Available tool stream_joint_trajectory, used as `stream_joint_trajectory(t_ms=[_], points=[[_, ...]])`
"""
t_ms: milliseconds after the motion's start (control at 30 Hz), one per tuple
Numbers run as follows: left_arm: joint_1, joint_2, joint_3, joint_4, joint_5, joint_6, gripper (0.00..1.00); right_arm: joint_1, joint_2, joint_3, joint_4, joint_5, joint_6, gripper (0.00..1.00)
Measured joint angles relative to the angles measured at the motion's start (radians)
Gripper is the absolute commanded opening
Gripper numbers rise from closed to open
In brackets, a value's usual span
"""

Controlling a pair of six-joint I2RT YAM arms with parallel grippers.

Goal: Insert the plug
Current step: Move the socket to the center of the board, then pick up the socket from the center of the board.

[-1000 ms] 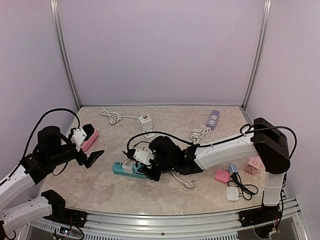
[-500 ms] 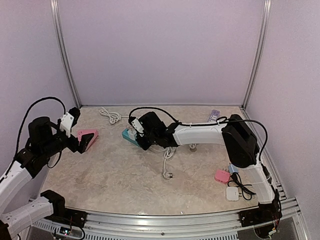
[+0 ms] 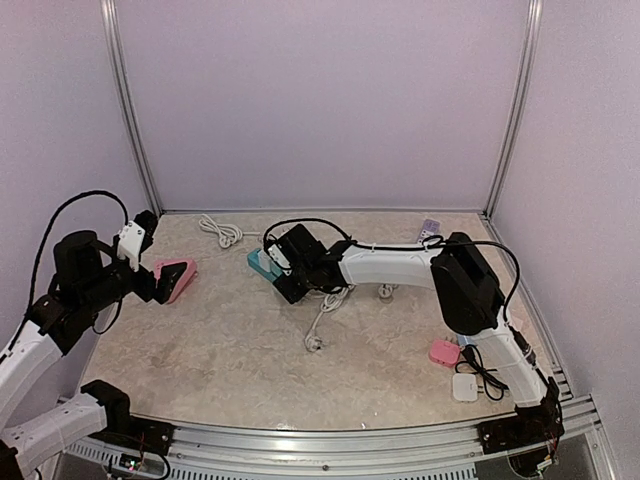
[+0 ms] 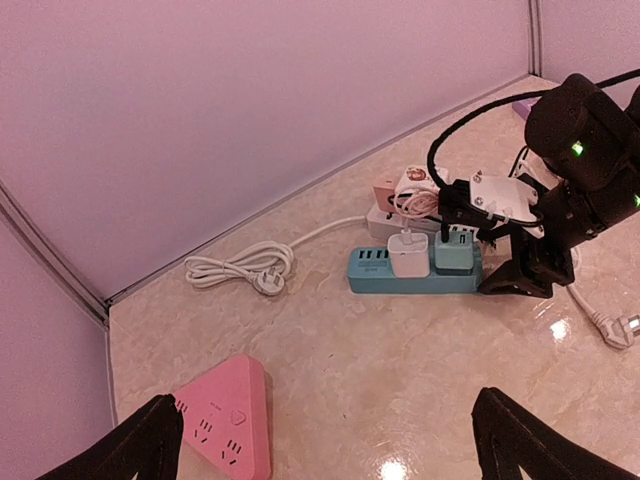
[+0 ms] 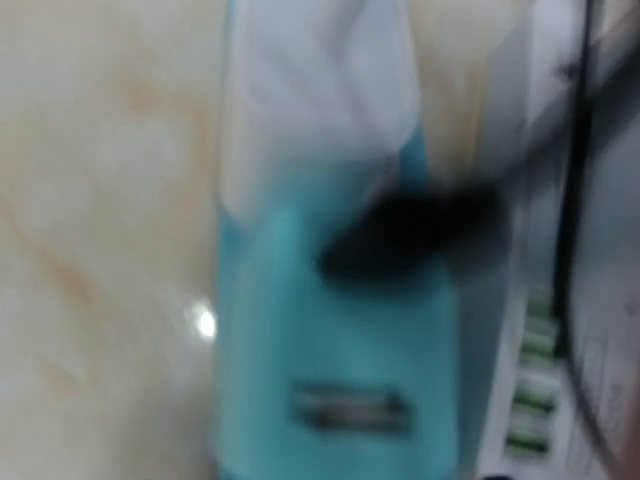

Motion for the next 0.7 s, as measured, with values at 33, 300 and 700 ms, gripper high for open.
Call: stream_joint_trajectory(t_ms=[33, 300, 700], points=[[0.0, 0.0, 0.0, 0.0, 0.002, -0.002, 0.99, -0.002, 0.0, -0.009, -0.015, -0.003, 0.006, 0.76], [0.0, 0.0, 0.0, 0.0, 0.029, -0.017, 0.99, 0.0, -0.188, -0.155, -0.061, -0.045, 0.017, 0.78], [0.0, -0.029, -0.06, 0.023, 0.053, -0.087, 0.99, -0.185, -0.695, -0.364, -0.055, 0.07, 0.253, 0.81]])
